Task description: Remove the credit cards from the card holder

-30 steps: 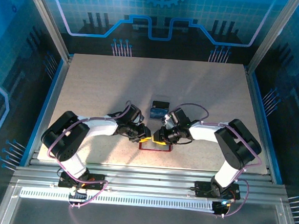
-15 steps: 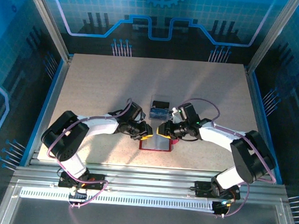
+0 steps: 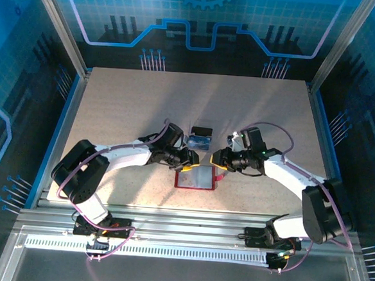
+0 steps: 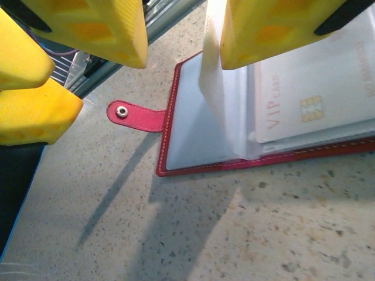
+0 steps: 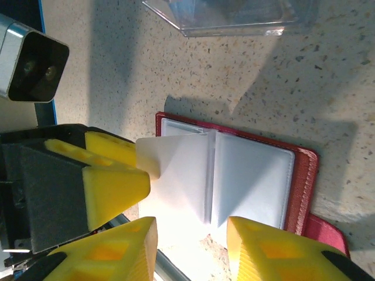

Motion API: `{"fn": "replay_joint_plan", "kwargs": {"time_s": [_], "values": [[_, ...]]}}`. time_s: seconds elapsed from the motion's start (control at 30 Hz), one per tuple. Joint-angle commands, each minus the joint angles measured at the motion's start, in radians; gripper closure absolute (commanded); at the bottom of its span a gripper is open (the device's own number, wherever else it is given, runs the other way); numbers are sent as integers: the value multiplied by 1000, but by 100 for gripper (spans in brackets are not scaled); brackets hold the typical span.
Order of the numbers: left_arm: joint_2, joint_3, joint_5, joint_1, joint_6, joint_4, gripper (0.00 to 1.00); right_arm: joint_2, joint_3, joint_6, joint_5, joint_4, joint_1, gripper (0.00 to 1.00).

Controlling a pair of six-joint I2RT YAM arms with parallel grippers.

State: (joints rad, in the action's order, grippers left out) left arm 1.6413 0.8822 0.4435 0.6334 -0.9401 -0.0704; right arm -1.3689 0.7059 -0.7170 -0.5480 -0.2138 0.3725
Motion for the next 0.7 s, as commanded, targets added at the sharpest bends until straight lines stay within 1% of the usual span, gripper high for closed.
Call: {"fn": "replay_joint_plan", "kwargs": {"time_s": [0.0,0.17,0.67], "values": [[17,54,31,19,9,-31,58,26,-9,26,-11,-42,-21,63],[57,94,33,43,12,-32,54,43,-5,32,-13,-59,-33,63],[200,174,34,99,-10,-5,52,73,-5,47,-25,-83,-69,62]]}}
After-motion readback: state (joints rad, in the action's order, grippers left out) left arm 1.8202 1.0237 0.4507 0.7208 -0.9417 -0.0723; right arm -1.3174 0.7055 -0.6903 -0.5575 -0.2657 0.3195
